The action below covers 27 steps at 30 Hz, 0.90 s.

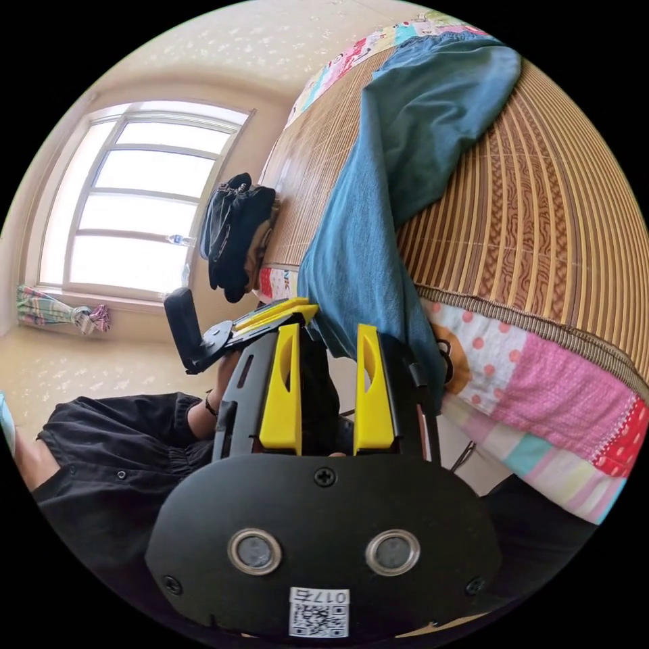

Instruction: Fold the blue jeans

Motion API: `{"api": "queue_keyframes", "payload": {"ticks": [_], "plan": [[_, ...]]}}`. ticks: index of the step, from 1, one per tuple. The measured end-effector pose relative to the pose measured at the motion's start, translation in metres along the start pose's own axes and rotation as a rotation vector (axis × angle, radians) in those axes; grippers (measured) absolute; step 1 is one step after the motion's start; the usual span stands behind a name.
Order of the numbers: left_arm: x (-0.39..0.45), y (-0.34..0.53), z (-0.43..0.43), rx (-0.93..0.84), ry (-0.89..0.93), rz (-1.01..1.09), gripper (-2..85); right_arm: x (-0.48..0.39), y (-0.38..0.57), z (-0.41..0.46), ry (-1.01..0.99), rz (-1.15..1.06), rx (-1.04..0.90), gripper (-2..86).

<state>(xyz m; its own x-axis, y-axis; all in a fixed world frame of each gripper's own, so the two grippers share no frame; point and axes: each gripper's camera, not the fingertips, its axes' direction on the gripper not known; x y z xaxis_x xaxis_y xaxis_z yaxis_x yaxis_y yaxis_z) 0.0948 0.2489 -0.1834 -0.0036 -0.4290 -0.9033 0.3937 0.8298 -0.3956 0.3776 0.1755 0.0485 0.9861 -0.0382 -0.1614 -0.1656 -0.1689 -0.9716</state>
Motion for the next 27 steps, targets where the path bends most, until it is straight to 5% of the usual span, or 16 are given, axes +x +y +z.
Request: {"api": "queue_keyframes", "payload": {"ticks": [6, 10, 16, 21, 27], "plan": [[0.019, 0.012, -0.054, 0.103, 0.155, 0.092, -0.4, -0.023, 0.012, -0.017, -0.169, -0.048, 0.087, 14.1], [0.071, 0.019, -0.085, 0.161, 0.186, 0.338, -0.5, -0.036, 0.003, -0.007, -0.167, -0.052, 0.044, 14.6], [0.089, 0.023, -0.095, 0.168, 0.114, 0.337, 0.9, -0.007, 0.035, -0.061, -0.311, -0.071, 0.214, 3.1], [0.036, 0.019, -0.098, 0.154, 0.024, 0.183, 6.3, 0.041, 0.113, -0.179, -0.149, -0.055, 0.426, 2.4], [-0.024, 0.012, -0.084, 0.071, -0.134, 0.072, 6.9, 0.089, 0.209, -0.236, 0.260, 0.393, 0.502, 4.0]]}}
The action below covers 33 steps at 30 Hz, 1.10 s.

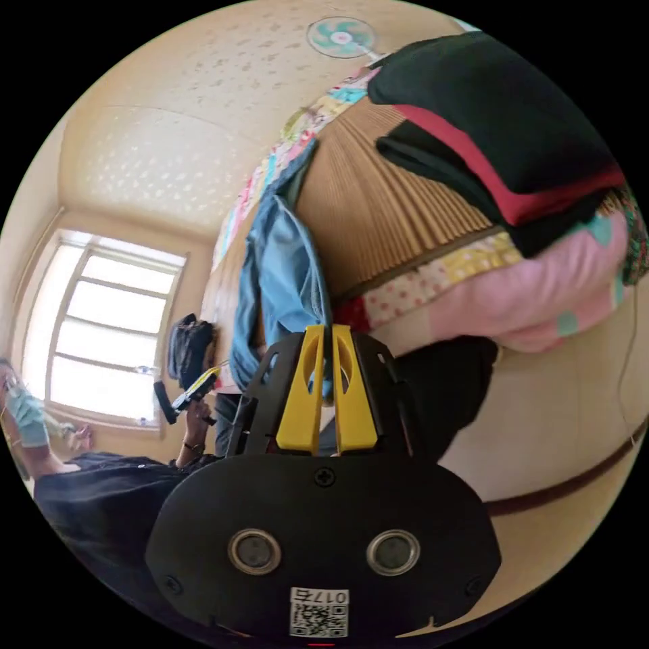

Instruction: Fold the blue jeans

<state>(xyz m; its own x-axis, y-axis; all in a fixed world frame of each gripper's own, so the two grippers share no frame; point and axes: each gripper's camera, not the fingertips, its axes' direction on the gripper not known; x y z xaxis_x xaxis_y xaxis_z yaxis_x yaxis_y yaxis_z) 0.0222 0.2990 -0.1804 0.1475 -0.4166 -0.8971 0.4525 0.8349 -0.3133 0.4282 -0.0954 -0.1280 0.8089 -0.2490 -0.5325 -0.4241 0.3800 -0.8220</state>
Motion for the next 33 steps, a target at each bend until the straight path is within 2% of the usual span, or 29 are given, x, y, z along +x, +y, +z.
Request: {"api": "queue_keyframes", "payload": {"ticks": [2, 4, 6, 9, 12, 14, 17, 19, 21, 23, 25, 29, 33], "plan": [[-0.013, -0.004, 0.014, -0.055, 0.078, -0.020, 7.8, -0.005, 0.014, -0.002, 0.222, 0.057, 0.026, 6.2], [-0.014, -0.009, 0.025, -0.108, 0.054, 0.016, 7.7, -0.025, 0.024, -0.001, 0.288, 0.032, 0.112, 7.6], [-0.013, -0.013, 0.030, -0.119, -0.017, 0.070, 7.2, -0.048, 0.029, 0.005, 0.267, -0.017, 0.176, 8.1], [-0.017, -0.019, 0.030, -0.129, -0.019, 0.133, 5.1, -0.077, 0.023, 0.024, 0.134, -0.081, 0.187, 8.4], [-0.041, -0.024, 0.008, -0.124, 0.144, 0.147, 1.2, -0.102, 0.011, 0.047, 0.023, -0.151, 0.115, 8.4], [-0.072, -0.017, -0.028, 0.000, 0.489, 0.182, 0.0, -0.123, 0.008, 0.059, -0.031, -0.213, 0.082, 8.2], [-0.116, 0.003, -0.062, 0.109, 0.760, 0.205, -0.5, -0.145, 0.011, 0.069, -0.100, -0.291, 0.036, 7.7], [-0.145, 0.017, -0.069, 0.125, 0.761, 0.148, -0.6, -0.154, 0.015, 0.078, -0.116, -0.326, 0.003, 7.6], [-0.175, 0.028, -0.064, 0.066, 0.677, 0.026, -0.7, -0.162, 0.019, 0.091, -0.109, -0.357, -0.042, 7.6], [-0.199, 0.036, -0.048, -0.091, 0.501, -0.092, -0.7, -0.173, 0.024, 0.118, -0.088, -0.387, -0.140, 7.9], [-0.203, 0.038, -0.044, -0.129, 0.440, -0.104, -0.8, -0.183, 0.029, 0.146, -0.113, -0.402, -0.226, 8.5], [-0.211, 0.028, -0.043, -0.100, 0.513, -0.124, -0.7, -0.218, 0.056, 0.221, -0.113, -0.475, -0.422, 10.4], [-0.216, 0.018, -0.045, -0.116, 0.490, -0.115, -0.7, -0.242, 0.073, 0.263, -0.117, -0.494, -0.465, 10.4]]}}
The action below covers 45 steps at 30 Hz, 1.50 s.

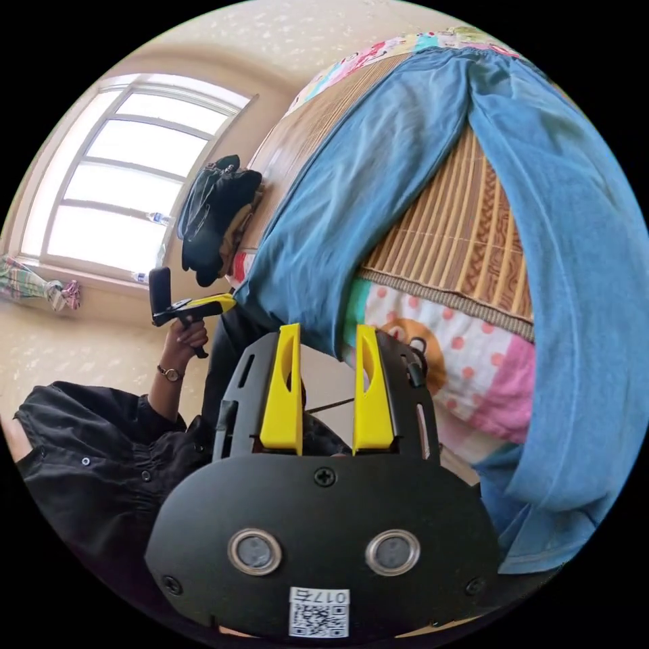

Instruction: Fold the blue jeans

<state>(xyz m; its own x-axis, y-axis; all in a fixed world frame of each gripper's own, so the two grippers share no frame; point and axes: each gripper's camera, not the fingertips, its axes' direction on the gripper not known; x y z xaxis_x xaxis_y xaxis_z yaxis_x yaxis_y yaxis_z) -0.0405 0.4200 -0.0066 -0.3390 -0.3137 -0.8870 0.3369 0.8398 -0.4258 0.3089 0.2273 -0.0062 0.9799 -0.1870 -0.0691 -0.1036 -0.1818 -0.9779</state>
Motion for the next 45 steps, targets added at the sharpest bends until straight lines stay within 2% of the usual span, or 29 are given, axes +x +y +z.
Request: {"api": "queue_keyframes", "payload": {"ticks": [3, 4, 6, 8, 10, 11, 12, 14, 17, 21, 25, 29, 31, 33, 35, 37, 42, 45], "plan": [[-0.005, -0.005, 0.001, -0.060, -0.081, -0.032, -0.7, -0.007, 0.001, 0.009, 0.161, 0.037, 0.031, 6.7], [-0.009, -0.008, 0.005, -0.116, -0.146, -0.061, -0.7, -0.010, 0.004, 0.007, 0.139, 0.013, 0.026, 5.3], [-0.008, -0.012, 0.006, -0.151, -0.158, -0.075, -0.7, -0.013, 0.009, 0.000, -0.009, -0.058, 0.010, 3.0], [-0.001, -0.014, -0.010, -0.067, 0.003, -0.056, -0.7, -0.020, 0.021, -0.018, -0.133, -0.105, 0.067, 1.8], [0.004, -0.009, -0.025, 0.061, 0.136, -0.005, -0.7, -0.023, 0.030, -0.028, -0.109, -0.136, 0.102, 1.2], [0.001, -0.006, -0.028, 0.084, 0.140, -0.016, -0.7, -0.021, 0.033, -0.028, -0.064, -0.142, 0.093, 1.0], [-0.003, -0.006, -0.026, 0.070, 0.104, -0.045, -0.7, -0.017, 0.033, -0.025, -0.032, -0.132, 0.073, 0.9], [-0.017, -0.003, -0.008, -0.066, -0.122, -0.202, -0.7, -0.003, 0.030, -0.005, 0.097, -0.059, -0.043, 0.7], [-0.007, 0.000, 0.003, -0.085, -0.222, -0.235, -0.3, -0.020, 0.034, 0.007, 0.224, -0.127, -0.124, 0.7], [0.003, 0.000, 0.011, -0.103, -0.303, -0.248, 2.0, -0.042, 0.043, -0.022, 0.166, -0.190, -0.059, 1.3], [-0.009, 0.021, 0.000, -0.014, -0.295, -0.361, 7.8, -0.024, 0.060, -0.116, 0.050, -0.111, 0.161, 3.1], [0.012, 0.053, -0.040, 0.270, -0.421, -0.363, 7.8, 0.015, 0.107, -0.233, 0.260, 0.143, 0.420, 6.4], [0.026, 0.059, -0.048, 0.348, -0.448, -0.329, 7.7, 0.036, 0.129, -0.265, 0.362, 0.296, 0.460, 7.4], [0.039, 0.058, -0.047, 0.386, -0.448, -0.285, 7.4, 0.058, 0.149, -0.282, 0.413, 0.445, 0.454, 8.3], [0.056, 0.049, -0.034, 0.387, -0.408, -0.220, 6.8, 0.077, 0.166, -0.281, 0.330, 0.562, 0.407, 9.7], [0.070, 0.040, -0.019, 0.370, -0.385, -0.176, 6.5, 0.074, 0.169, -0.267, 0.278, 0.580, 0.355, 10.5], [0.106, 0.025, 0.022, 0.334, -0.333, -0.076, 6.3, 0.038, 0.168, -0.244, 0.378, 0.563, 0.297, 9.9], [0.127, 0.016, 0.050, 0.288, -0.263, 0.005, 6.1, 0.037, 0.170, -0.249, 0.457, 0.564, 0.259, 5.6]]}}
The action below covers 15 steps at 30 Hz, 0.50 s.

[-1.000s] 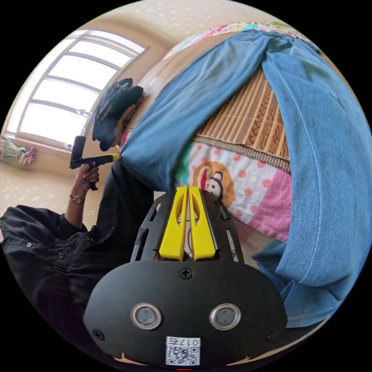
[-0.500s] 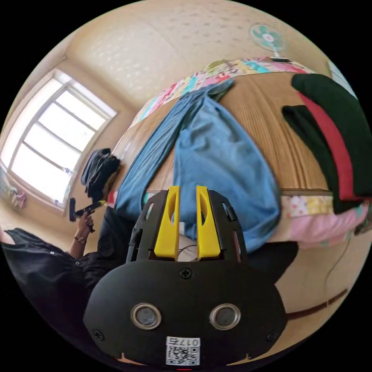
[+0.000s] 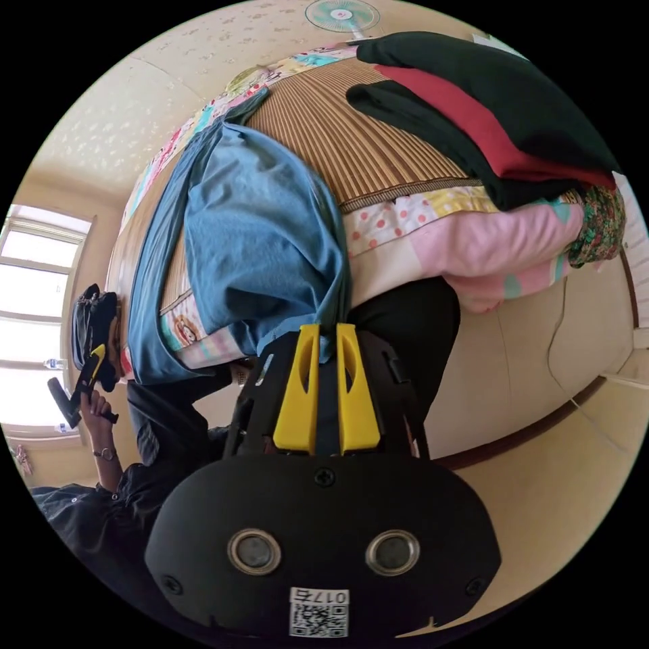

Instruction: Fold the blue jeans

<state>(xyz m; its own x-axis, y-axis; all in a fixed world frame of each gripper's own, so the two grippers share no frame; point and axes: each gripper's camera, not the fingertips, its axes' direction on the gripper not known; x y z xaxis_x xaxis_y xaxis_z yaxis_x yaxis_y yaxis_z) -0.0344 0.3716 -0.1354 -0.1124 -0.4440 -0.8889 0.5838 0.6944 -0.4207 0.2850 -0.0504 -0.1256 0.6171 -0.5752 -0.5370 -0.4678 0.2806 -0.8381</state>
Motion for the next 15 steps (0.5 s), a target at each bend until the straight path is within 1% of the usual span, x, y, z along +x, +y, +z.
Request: {"api": "queue_keyframes", "payload": {"ticks": [3, 4, 5, 6, 7, 8, 10, 12, 13, 14, 15], "plan": [[0.023, 0.002, 0.017, -0.030, 0.061, 0.074, 5.6, 0.008, -0.001, -0.019, -0.112, -0.086, -0.011, 3.8], [0.029, 0.005, 0.021, -0.032, 0.085, 0.098, 5.3, 0.013, 0.001, -0.035, -0.273, -0.153, 0.008, 3.4], [0.031, 0.007, 0.024, -0.033, 0.110, 0.108, 5.0, 0.023, 0.004, -0.055, -0.506, -0.212, 0.046, 3.2], [0.031, 0.009, 0.025, -0.034, 0.121, 0.107, 4.9, 0.030, 0.007, -0.065, -0.630, -0.231, 0.073, 3.1], [0.029, 0.012, 0.028, -0.037, 0.138, 0.098, 4.7, 0.046, 0.013, -0.084, -0.860, -0.256, 0.144, 2.9], [0.025, 0.015, 0.031, -0.042, 0.147, 0.082, 4.7, 0.062, 0.019, -0.101, -1.048, -0.271, 0.208, 2.7], [0.017, 0.021, 0.037, -0.051, 0.151, 0.062, 4.6, 0.086, 0.026, -0.115, -1.201, -0.245, 0.249, 2.6], [0.010, 0.025, 0.044, -0.068, 0.151, 0.039, 4.6, 0.109, 0.032, -0.119, -1.226, -0.177, 0.253, 2.4], [0.005, 0.028, 0.049, -0.078, 0.157, 0.027, 4.6, 0.126, 0.036, -0.115, -1.183, -0.103, 0.221, 2.2], [0.002, 0.031, 0.053, -0.082, 0.164, 0.019, 4.6, 0.141, 0.040, -0.106, -1.099, -0.026, 0.162, 2.0], [0.001, 0.032, 0.055, -0.082, 0.167, 0.015, 4.6, 0.146, 0.042, -0.101, -1.045, -0.003, 0.122, 1.9]]}}
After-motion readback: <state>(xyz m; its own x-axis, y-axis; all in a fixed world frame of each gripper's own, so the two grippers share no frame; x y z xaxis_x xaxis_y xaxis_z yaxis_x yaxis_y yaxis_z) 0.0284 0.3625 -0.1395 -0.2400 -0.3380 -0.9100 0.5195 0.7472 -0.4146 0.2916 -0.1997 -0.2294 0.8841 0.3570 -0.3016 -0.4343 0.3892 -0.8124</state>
